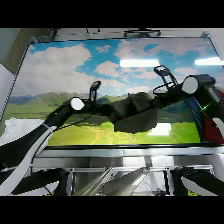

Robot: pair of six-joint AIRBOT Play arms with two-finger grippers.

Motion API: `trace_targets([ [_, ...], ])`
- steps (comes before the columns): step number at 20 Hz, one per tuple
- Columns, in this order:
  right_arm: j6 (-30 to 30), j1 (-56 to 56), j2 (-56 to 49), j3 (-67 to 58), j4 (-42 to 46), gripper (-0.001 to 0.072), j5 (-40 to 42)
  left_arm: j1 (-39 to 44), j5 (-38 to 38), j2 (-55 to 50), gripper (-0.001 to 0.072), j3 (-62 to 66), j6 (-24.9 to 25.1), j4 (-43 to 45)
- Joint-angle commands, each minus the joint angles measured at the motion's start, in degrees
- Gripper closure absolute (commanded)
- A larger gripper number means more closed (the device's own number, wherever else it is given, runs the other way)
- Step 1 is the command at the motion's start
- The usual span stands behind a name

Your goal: Fold the shirts.

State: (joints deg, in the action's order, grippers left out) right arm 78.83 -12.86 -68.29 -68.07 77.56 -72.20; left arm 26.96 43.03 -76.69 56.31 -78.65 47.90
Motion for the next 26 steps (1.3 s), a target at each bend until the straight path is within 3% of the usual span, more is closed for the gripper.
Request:
trace_targets([
  [1,2.99,4.76,3.13,0.0,-0.02,0.069,-0.24,-7.21,3.52,9.94,0.0692,0.02,0.0,0.07],
  [9,5.27,8.48,7.91,0.0,-1.38,0.0689,-2.6,-23.08,11.91,27.39,0.0691,0.0,-0.96,0.13],
  [17,4.17,8.48,8.57,2.95,-13.55,0.0689,0.04,-24.96,13.92,29.75,0.0691,-7.87,-0.26,-3.61],
  [20,1.42,8.48,13.68,2.73,-19.34,0.069,1.75,-24.96,13.35,33.44,0.0691,-0.22,5.79,-9.64],
  [26,-2.4,8.48,29.05,2.73,-26.67,0.0688,9.35,-24.96,16.81,39.76,0.0691,17.2,5.66,-10.03],
])
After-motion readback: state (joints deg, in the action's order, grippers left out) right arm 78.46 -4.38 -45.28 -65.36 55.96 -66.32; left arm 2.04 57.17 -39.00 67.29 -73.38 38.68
